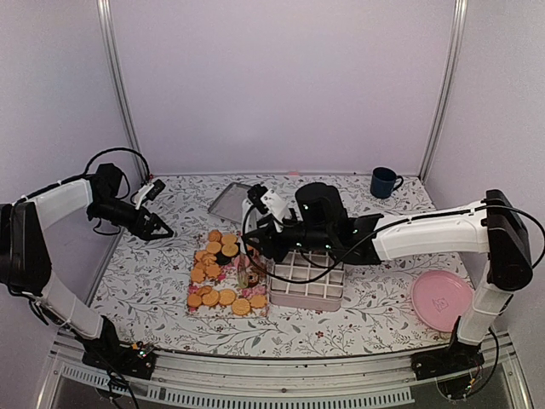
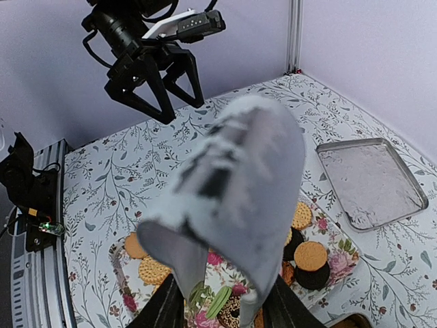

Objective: Pack the cookies
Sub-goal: Pick up the fake cookies from the plate.

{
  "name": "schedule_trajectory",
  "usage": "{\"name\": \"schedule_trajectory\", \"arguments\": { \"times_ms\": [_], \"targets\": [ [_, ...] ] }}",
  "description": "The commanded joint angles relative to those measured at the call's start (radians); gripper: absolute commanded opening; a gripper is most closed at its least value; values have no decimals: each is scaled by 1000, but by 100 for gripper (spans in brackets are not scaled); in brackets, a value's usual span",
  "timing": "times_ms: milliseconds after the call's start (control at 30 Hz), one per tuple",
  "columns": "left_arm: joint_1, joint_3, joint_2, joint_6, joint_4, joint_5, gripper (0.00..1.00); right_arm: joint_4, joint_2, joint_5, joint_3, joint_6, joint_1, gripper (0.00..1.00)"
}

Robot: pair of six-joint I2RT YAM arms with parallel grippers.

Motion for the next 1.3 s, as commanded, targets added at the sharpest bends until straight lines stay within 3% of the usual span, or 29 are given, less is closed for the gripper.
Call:
{"name": "schedule_trajectory", "arguments": {
  "times_ms": [0, 567, 700, 800, 867, 1100, 1267],
  "targets": [
    [7, 13, 5, 17, -8, 13, 94, 67, 22, -2, 61, -4, 5, 39],
    [13, 7, 0, 23, -8, 5, 94, 86, 88, -16, 81, 9, 13, 31],
    [15, 3, -1, 24, -8, 6, 94, 96, 101, -28, 88, 17, 14, 21],
    [17, 2, 0, 26, -8, 5, 94, 103, 101, -25, 96, 27, 14, 1],
    [17, 2, -1, 26, -9, 5, 94, 102, 91, -9, 99, 32, 13, 0],
    [16, 13, 8, 25, -10, 15, 94, 62, -45, 25, 78, 7, -8, 0],
    [16, 15, 10, 26, -12, 16, 94, -12, -232, 58, -20, -36, -103, 0]
  ]
}}
